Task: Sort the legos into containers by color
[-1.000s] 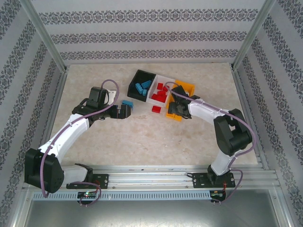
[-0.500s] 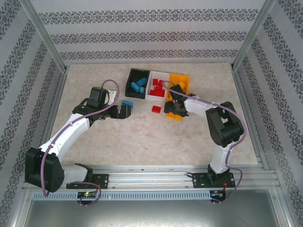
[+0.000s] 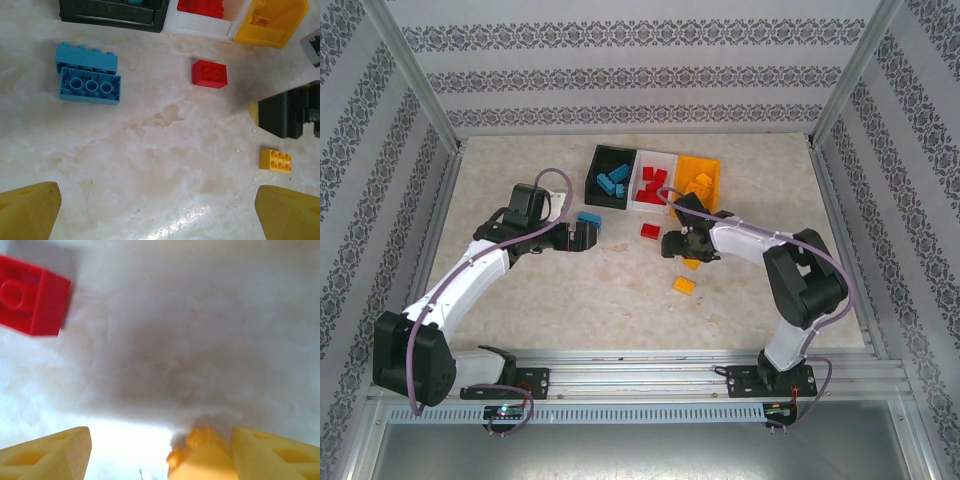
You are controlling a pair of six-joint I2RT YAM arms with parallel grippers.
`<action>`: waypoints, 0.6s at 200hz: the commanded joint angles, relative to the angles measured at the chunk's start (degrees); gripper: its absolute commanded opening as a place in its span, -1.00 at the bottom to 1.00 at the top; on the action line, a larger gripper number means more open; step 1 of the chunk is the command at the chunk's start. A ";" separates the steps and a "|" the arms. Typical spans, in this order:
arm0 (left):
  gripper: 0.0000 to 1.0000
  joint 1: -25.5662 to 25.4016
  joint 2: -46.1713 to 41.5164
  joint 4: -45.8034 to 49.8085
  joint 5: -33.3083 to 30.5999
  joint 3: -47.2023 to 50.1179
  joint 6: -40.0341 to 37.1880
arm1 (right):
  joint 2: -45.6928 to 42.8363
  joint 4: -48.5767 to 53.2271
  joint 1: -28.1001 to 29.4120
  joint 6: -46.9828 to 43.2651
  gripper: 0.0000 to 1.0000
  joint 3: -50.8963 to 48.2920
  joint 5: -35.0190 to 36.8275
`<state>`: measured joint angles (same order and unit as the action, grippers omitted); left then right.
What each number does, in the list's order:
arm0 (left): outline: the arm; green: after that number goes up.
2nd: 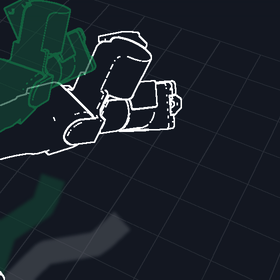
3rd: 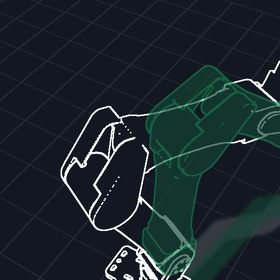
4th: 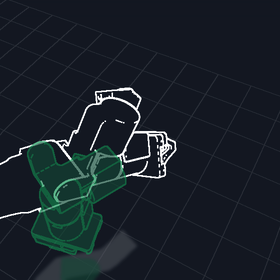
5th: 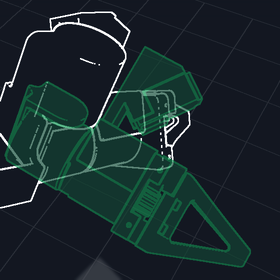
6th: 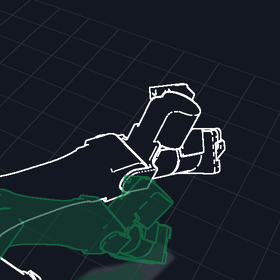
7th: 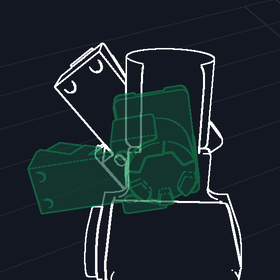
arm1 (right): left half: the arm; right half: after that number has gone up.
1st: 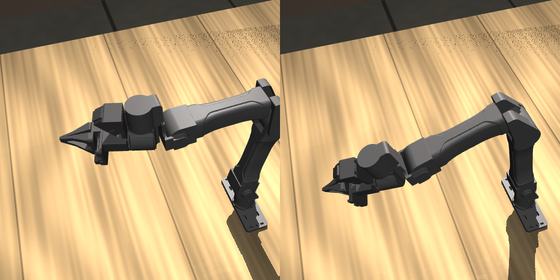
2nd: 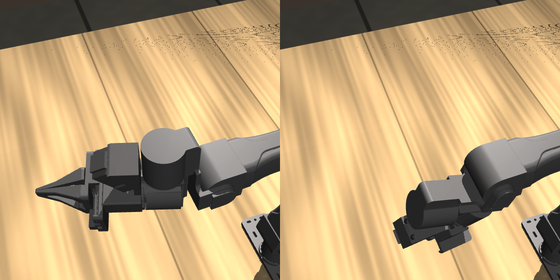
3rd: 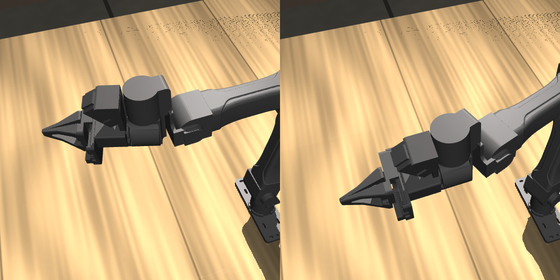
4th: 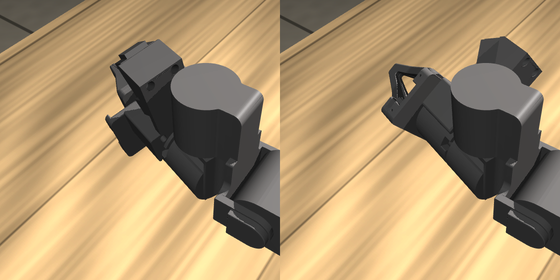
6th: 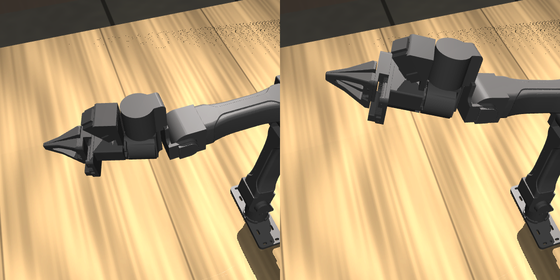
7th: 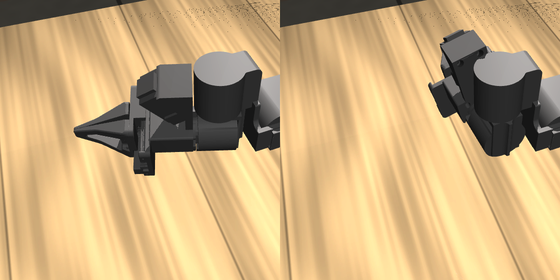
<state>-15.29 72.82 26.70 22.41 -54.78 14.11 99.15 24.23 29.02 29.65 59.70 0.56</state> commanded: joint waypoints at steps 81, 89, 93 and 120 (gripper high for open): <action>1.00 0.08 -1.18 0.90 1.08 -1.15 -0.03 | 0.48 6.42 1.03 -7.17 0.38 -1.68 2.64; 1.00 0.07 -1.06 0.90 1.09 -1.13 -0.13 | 1.13 6.90 1.04 -7.33 0.36 -1.39 2.58; 1.00 0.01 -1.01 0.90 1.10 -1.15 -0.16 | 1.31 7.01 1.04 -7.41 0.35 -1.36 2.64; 1.00 0.04 -0.93 0.92 1.02 -1.16 -0.20 | 1.92 7.76 0.89 -7.15 0.24 -1.47 3.53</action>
<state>-15.29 72.82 26.70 22.63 -54.78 14.11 98.80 29.58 30.13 23.53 58.87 4.29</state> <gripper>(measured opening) 0.998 0.641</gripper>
